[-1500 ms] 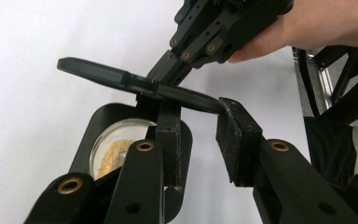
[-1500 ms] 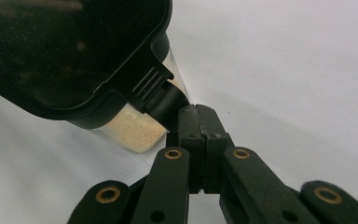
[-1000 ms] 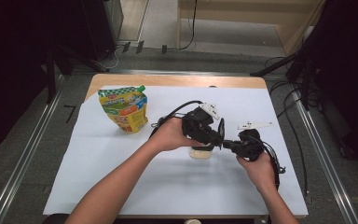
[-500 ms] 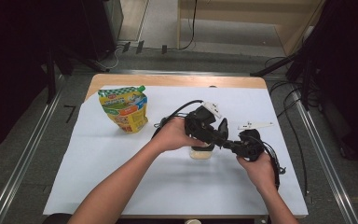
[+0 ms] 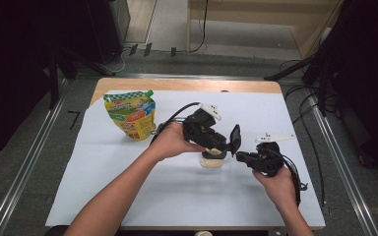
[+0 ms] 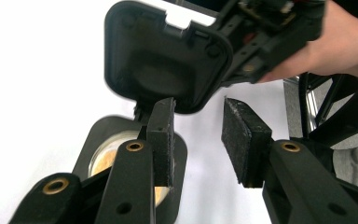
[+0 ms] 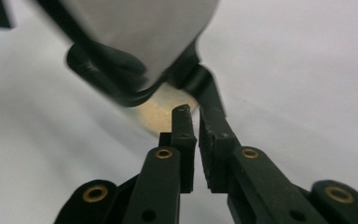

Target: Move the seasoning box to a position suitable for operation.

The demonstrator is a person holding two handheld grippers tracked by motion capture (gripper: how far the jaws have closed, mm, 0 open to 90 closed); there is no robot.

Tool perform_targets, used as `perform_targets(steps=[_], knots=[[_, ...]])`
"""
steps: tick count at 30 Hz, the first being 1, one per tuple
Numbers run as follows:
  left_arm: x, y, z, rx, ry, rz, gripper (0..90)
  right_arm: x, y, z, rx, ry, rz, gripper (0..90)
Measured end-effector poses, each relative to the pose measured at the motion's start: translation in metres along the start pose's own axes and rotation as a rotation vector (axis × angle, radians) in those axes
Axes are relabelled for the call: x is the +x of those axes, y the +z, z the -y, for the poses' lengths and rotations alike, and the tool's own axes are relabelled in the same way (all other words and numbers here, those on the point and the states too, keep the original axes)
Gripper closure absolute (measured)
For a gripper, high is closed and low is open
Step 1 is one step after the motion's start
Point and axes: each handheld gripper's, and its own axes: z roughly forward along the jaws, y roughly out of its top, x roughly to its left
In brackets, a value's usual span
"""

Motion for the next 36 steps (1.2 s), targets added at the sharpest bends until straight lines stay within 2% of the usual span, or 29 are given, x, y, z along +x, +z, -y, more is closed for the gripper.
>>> perform_targets(steps=[6,8,10,11,14,15,19,22,26,28,36], knots=[[0.001,-0.011,0.013,-0.026,-0.008,-0.012,62.1,0.015,-0.004,0.007,-0.001,-0.02,-0.016,75.9],[0.001,-0.014,0.018,-0.026,-0.02,-0.033,59.5,0.02,-0.005,0.01,-0.008,-0.019,-0.02,70.8],[0.002,-0.017,0.023,-0.03,-0.024,-0.049,58.9,0.024,-0.005,0.012,-0.008,-0.012,-0.036,66.8],[0.002,-0.018,0.026,-0.04,-0.028,-0.043,59.2,0.027,-0.005,0.013,-0.006,-0.009,-0.042,65.2],[0.002,-0.023,0.034,-0.057,-0.032,-0.057,59.0,0.033,-0.004,0.014,-0.003,-0.02,-0.063,60.6],[0.003,-0.025,0.036,-0.056,-0.034,-0.059,58.3,0.035,-0.003,0.015,-0.008,-0.023,-0.068,60.1],[0.006,-0.029,0.046,-0.036,-0.1,-0.05,52.5,0.042,0.002,0.014,-0.014,-0.044,-0.087,59.1],[0.008,-0.034,0.055,-0.042,-0.118,-0.047,51.8,0.047,0.006,0.013,-0.008,-0.059,-0.098,59.2],[0.011,-0.04,0.066,-0.054,-0.131,-0.063,51.2,0.053,0.01,0.011,-0.011,-0.085,-0.11,59.2],[0.012,-0.044,0.07,-0.057,-0.155,-0.069,50.5,0.056,0.012,0.01,-0.005,-0.096,-0.124,59.0],[0.014,-0.057,0.088,-0.065,-0.199,-0.091,47.8,0.063,0.019,0.008,-0.002,-0.153,-0.15,55.2]])
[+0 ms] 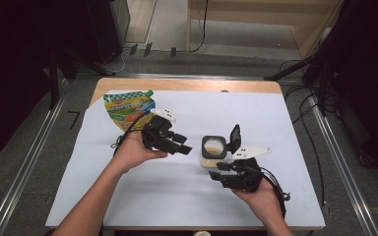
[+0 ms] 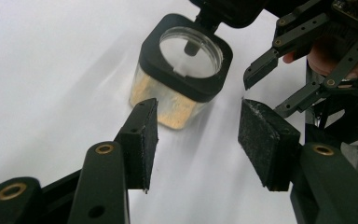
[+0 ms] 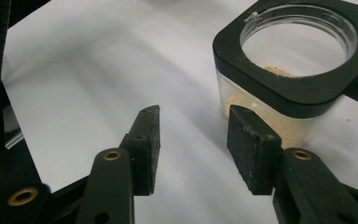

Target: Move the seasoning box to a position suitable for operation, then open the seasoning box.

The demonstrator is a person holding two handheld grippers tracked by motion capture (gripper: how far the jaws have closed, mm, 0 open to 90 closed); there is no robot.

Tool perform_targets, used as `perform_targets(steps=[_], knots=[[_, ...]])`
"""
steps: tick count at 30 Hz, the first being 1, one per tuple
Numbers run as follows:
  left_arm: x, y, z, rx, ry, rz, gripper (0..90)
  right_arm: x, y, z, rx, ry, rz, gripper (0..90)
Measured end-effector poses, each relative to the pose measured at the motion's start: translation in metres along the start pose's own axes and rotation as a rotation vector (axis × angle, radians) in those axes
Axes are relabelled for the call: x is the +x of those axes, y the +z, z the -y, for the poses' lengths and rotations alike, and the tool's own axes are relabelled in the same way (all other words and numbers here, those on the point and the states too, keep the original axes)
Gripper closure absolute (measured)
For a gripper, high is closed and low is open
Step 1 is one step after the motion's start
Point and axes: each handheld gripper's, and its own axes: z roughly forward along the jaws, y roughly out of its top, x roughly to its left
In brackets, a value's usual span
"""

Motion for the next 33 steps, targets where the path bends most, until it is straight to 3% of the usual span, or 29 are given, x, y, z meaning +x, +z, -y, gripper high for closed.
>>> perform_targets(steps=[4,9,20,25,33], knots=[[0.002,-0.004,0.006,0.003,-0.038,-0.003,46.9,0.001,0.004,-0.001,0.006,-0.008,-0.011,54.8],[0.005,-0.01,0.011,-0.017,-0.047,-0.002,47.2,0.003,0.009,-0.001,0.025,-0.026,-0.015,54.7],[0.013,-0.028,0.025,-0.024,-0.061,-0.034,46.2,0.005,0.013,-0.002,0.036,-0.045,-0.008,53.3],[0.016,-0.035,0.03,-0.027,-0.038,-0.048,43.5,0.004,0.013,-0.002,0.034,-0.048,-0.009,53.0],[0.023,-0.048,0.033,-0.045,-0.097,-0.044,43.5,0.006,0.015,-0.002,0.038,-0.059,-0.012,52.0]])
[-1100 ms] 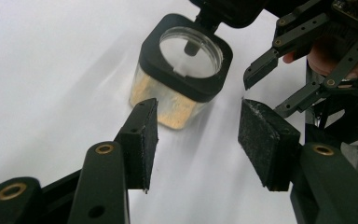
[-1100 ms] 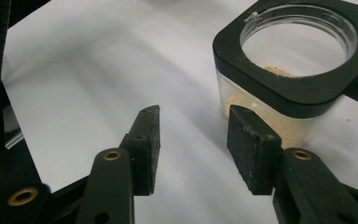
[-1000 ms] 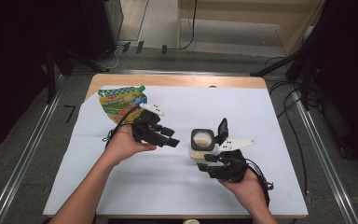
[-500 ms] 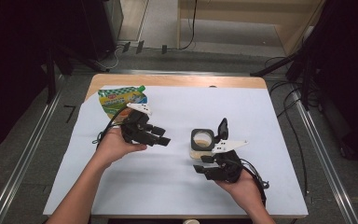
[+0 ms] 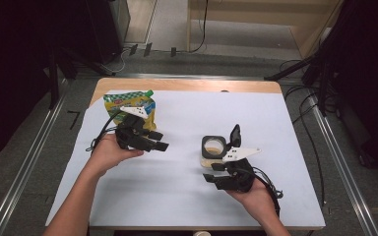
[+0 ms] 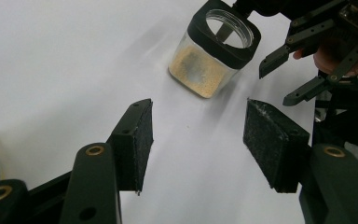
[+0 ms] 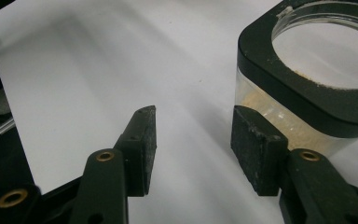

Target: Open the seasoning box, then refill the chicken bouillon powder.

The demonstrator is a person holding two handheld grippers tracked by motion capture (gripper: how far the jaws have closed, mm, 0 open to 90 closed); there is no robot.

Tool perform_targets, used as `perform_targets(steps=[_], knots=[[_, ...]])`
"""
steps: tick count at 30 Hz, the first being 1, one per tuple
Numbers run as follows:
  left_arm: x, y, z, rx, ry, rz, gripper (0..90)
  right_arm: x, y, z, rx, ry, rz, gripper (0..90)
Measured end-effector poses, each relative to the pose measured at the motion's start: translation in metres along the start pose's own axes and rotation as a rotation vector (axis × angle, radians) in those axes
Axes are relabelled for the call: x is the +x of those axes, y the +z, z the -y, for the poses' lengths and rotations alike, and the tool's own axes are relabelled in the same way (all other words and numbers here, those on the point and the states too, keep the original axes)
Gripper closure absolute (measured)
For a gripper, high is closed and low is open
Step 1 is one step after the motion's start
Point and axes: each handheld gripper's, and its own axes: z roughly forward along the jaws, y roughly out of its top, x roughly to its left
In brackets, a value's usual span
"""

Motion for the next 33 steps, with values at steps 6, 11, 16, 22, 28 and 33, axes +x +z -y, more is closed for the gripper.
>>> perform_targets(steps=[6,11,16,22,28,33], knots=[[0.007,-0.011,0.002,-0.015,-0.027,-0.017,45.8,0.0,0.002,-0.001,0.003,-0.004,-0.006,52.1],[0.01,-0.021,0.006,-0.015,-0.034,-0.044,46.5,0.002,0.002,-0.001,0.004,-0.011,-0.009,52.0],[0.015,-0.035,0.012,-0.038,-0.053,-0.073,46.8,0.002,0.004,-0.003,0.005,-0.017,-0.014,52.0],[0.022,-0.054,0.022,-0.06,-0.087,-0.114,47.3,0.004,0.008,-0.007,0.005,-0.031,-0.028,52.0],[0.027,-0.07,0.031,-0.064,-0.106,-0.167,47.5,0.007,0.013,-0.01,0.014,-0.054,-0.047,52.0],[0.036,-0.083,0.037,-0.09,-0.129,-0.192,47.6,0.01,0.018,-0.012,0.023,-0.066,-0.059,51.8]])
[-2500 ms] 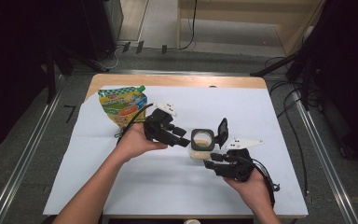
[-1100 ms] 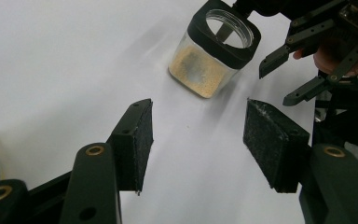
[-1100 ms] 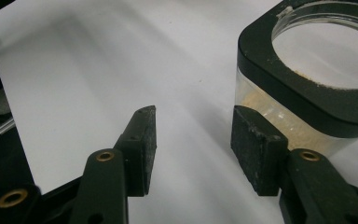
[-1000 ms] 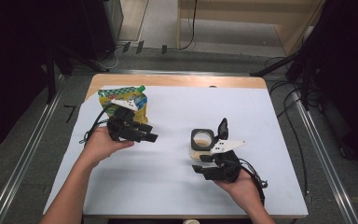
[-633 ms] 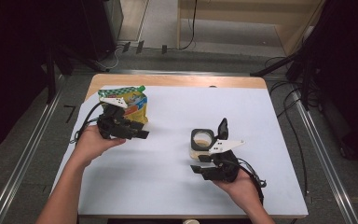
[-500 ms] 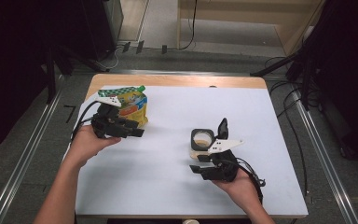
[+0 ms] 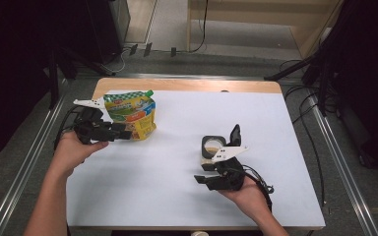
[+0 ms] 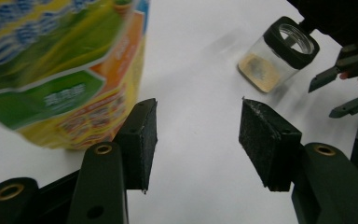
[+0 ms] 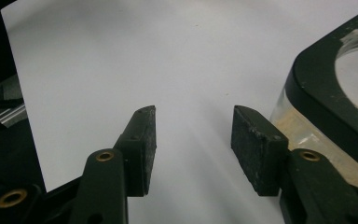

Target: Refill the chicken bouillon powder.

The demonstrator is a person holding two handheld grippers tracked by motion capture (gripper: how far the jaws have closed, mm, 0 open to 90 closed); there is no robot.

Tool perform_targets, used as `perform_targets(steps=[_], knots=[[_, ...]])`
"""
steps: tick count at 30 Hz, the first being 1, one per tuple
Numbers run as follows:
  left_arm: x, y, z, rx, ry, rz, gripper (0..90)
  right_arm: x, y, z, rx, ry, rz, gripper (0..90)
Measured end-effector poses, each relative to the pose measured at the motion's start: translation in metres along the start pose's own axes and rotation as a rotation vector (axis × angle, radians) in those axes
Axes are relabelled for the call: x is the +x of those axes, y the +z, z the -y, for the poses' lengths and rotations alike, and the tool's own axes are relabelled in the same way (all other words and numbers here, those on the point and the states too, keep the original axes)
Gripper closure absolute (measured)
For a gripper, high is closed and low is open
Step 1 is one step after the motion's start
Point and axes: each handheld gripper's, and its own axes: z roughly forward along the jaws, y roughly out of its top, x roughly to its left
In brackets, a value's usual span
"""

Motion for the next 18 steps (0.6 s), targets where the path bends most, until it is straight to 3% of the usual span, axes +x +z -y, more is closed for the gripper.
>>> perform_targets(steps=[8,14,18], knots=[[0.018,-0.012,0.003,-0.012,-0.029,-0.042,47.9,0.002,0.001,0.0,0.003,-0.008,-0.005,51.8],[0.036,-0.019,0.005,-0.019,-0.058,-0.106,46.8,0.002,-0.001,0.003,0.003,0.0,0.004,51.8],[0.044,-0.019,0.002,-0.03,-0.055,-0.123,45.4,0.003,-0.002,0.005,0.001,0.005,0.008,51.7]])
